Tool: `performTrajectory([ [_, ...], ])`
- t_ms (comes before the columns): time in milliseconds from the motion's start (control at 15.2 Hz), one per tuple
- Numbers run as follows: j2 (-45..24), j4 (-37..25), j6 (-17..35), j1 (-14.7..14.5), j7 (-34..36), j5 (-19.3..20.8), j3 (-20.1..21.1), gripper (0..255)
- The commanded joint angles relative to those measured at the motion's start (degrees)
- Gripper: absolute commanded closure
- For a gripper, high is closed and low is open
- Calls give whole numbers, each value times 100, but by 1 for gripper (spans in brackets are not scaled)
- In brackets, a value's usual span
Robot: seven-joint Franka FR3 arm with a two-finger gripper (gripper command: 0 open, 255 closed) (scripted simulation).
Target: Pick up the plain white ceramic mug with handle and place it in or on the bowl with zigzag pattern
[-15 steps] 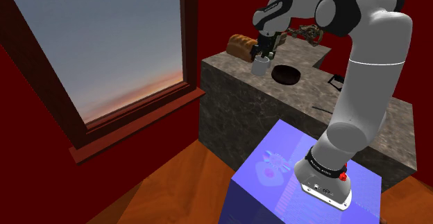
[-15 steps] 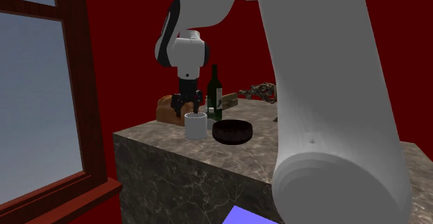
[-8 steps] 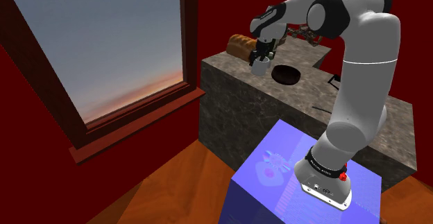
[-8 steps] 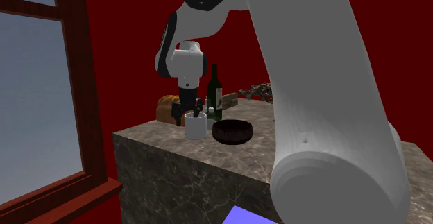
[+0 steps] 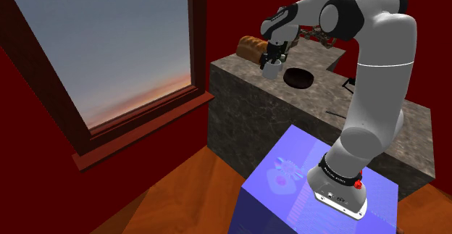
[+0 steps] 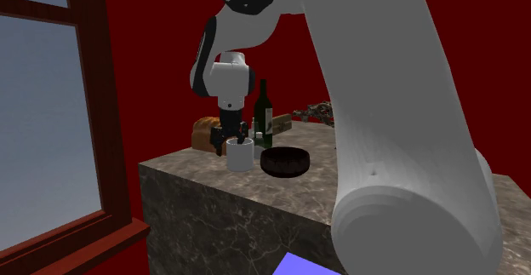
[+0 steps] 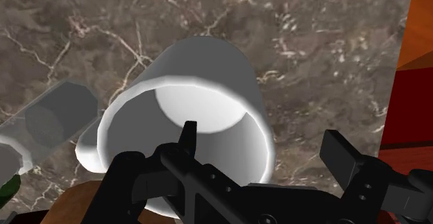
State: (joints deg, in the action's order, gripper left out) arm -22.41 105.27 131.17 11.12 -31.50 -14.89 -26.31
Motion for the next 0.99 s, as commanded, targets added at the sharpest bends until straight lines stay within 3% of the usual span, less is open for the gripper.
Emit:
performTrajectory([
  [0, -1, 0, 0, 0, 0, 0, 0, 255],
  [594, -1, 0, 0, 0, 0, 0, 0, 255],
  [924, 187, -142, -308, -43, 93, 133, -65, 255],
])
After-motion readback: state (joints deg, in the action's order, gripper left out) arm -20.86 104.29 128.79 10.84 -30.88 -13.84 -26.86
